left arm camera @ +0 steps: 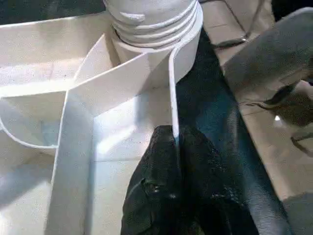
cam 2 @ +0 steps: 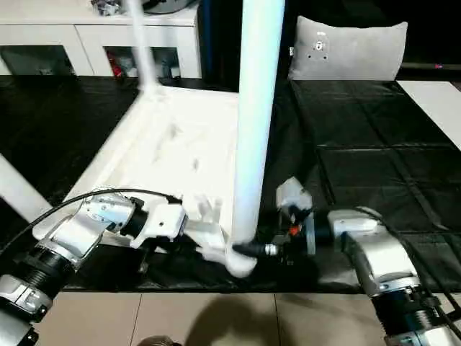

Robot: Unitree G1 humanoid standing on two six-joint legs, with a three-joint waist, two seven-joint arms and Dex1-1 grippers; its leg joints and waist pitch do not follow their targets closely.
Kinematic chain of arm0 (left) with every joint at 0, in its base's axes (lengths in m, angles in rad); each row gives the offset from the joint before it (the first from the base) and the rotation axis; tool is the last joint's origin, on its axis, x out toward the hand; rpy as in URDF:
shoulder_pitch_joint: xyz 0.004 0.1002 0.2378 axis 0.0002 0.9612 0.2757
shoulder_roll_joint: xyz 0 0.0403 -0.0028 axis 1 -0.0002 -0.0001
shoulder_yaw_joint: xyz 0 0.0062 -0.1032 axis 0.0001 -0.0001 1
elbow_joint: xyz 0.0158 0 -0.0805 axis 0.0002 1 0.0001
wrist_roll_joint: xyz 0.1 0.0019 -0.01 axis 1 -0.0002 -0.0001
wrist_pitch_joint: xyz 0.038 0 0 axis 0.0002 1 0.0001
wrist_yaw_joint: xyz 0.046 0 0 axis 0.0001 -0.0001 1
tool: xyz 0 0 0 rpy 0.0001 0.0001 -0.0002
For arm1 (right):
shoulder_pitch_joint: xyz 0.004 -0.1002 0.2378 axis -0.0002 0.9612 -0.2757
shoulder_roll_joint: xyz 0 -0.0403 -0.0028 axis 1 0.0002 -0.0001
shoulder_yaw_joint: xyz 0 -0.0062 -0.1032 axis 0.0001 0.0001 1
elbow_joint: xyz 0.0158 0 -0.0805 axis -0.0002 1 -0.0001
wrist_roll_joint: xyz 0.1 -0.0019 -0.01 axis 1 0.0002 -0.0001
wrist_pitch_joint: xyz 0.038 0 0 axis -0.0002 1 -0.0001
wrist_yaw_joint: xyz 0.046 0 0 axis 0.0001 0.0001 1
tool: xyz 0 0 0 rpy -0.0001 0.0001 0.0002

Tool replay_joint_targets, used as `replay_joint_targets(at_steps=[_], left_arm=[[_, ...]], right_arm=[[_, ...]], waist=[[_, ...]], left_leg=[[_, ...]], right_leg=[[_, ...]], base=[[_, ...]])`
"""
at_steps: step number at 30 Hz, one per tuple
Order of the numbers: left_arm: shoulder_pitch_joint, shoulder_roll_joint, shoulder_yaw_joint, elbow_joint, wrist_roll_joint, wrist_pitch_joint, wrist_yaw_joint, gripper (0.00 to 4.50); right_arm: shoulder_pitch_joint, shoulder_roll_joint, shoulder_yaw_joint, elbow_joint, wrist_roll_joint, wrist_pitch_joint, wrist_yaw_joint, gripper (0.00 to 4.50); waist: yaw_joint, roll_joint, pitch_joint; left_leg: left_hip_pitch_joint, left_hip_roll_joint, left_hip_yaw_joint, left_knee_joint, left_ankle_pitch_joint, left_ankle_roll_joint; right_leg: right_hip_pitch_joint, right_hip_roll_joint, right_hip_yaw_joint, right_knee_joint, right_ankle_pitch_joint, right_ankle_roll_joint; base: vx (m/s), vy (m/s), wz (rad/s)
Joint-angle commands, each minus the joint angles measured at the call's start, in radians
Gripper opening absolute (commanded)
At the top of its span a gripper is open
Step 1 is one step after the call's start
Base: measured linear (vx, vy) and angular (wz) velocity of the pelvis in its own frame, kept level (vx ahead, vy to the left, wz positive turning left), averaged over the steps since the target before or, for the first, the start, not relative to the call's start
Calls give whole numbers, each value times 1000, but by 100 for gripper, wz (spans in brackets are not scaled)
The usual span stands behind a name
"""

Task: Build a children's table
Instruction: Rotate leg to tighten

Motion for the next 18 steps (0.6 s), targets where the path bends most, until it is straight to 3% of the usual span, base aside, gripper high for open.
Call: replay_joint_targets(at_steps=[1,8,13,16,18], left_arm=[[2,3,-65,2,27,-25,-49,0],[-3,4,-62,22,29,-32,-49,0],[5,-6,-49,19,23,-14,-22,0],[19,-19,-28,-12,4,60,9,0],[40,-40,2,-72,-19,206,66,0]], right_arm=[[-23,-11,10,9,8,10,16,313],[-26,-8,14,10,18,20,25,244],[-18,-1,10,-1,26,37,21,219],[-7,29,-3,-35,35,74,-44,211],[-7,96,-17,-57,-9,106,-210,211]], waist=[[-7,-12,-56],[-7,-12,-57],[-7,-12,-57],[-9,-11,-56],[-15,-11,-50]], left_leg=[[0,74,-22,-64,-63,89],[1,73,-21,-63,-60,85],[1,74,-22,-64,-58,82],[1,76,-22,-66,-62,76],[2,74,-23,-72,-86,54]], right_leg=[[47,-96,68,-70,-7,-218],[46,-95,68,-69,4,-218],[46,-95,68,-69,-5,-216],[46,-96,69,-68,-7,-218],[43,-95,69,-74,-71,-209]], base=[[0,0,0],[0,0,0],[0,0,0],[0,0,0],[0,0,0]])
